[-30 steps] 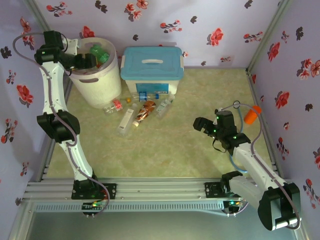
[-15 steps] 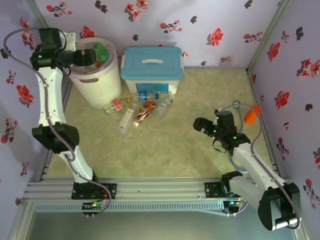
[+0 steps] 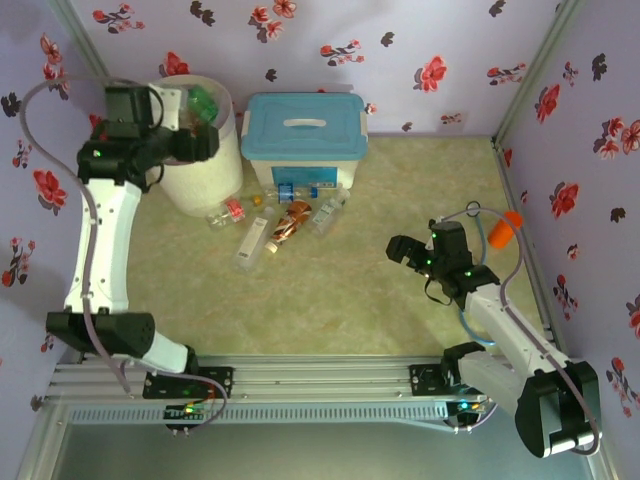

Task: Put the plastic bottles in the bin

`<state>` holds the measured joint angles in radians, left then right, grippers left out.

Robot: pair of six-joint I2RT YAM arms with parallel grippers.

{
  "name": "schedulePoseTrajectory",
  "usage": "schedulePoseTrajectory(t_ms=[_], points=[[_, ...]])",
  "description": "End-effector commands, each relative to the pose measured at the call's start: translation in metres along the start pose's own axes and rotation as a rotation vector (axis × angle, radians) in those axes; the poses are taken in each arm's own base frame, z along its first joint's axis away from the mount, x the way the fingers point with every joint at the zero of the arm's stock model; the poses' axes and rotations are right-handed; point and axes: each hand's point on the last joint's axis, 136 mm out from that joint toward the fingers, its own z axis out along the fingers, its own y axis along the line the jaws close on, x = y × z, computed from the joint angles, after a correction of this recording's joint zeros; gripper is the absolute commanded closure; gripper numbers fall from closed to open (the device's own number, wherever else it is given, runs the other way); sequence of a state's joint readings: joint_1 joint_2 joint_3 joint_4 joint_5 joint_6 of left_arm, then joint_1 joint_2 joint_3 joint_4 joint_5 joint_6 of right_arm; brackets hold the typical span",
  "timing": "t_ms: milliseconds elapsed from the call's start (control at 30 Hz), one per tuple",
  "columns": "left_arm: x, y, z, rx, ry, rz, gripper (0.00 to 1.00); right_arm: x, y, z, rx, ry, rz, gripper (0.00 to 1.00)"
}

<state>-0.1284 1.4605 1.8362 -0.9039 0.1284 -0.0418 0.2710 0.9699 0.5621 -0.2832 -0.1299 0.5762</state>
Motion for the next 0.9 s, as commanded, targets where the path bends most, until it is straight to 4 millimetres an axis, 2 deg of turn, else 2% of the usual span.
schedulePoseTrajectory(t_ms=[0, 200, 300, 400, 567, 800, 867], points=[[0.025, -0.015, -0.001, -0.011, -0.006, -0.006, 0.1, -0.014, 0.005, -0.001, -0.005, -0.049, 0.011, 0.01], [0.12, -0.057, 0.04, 0.102, 0.128, 0.016, 0.07, -0.016, 0.007, 0.001, -0.006, -0.045, 0.015, 0.01], [0.157, -0.057, 0.063, 0.104, 0.189, -0.009, 0.06, -0.016, 0.008, 0.004, -0.014, -0.039, 0.021, 0.01], [0.185, -0.054, 0.088, 0.088, 0.248, -0.035, 0.05, -0.015, 0.011, 0.009, -0.034, -0.029, 0.043, 0.01], [0.213, -0.038, 0.129, 0.0, 0.274, -0.079, 0.05, -0.012, 0.013, 0.011, -0.047, -0.017, 0.066, 0.01], [0.244, -0.058, 0.161, 0.048, 0.344, -0.089, 0.07, -0.013, 0.007, 0.004, -0.013, -0.036, 0.05, 0.01], [0.254, -0.058, 0.167, 0.036, 0.369, -0.086, 0.07, -0.013, 0.008, 0.006, -0.018, -0.03, 0.054, 0.01]])
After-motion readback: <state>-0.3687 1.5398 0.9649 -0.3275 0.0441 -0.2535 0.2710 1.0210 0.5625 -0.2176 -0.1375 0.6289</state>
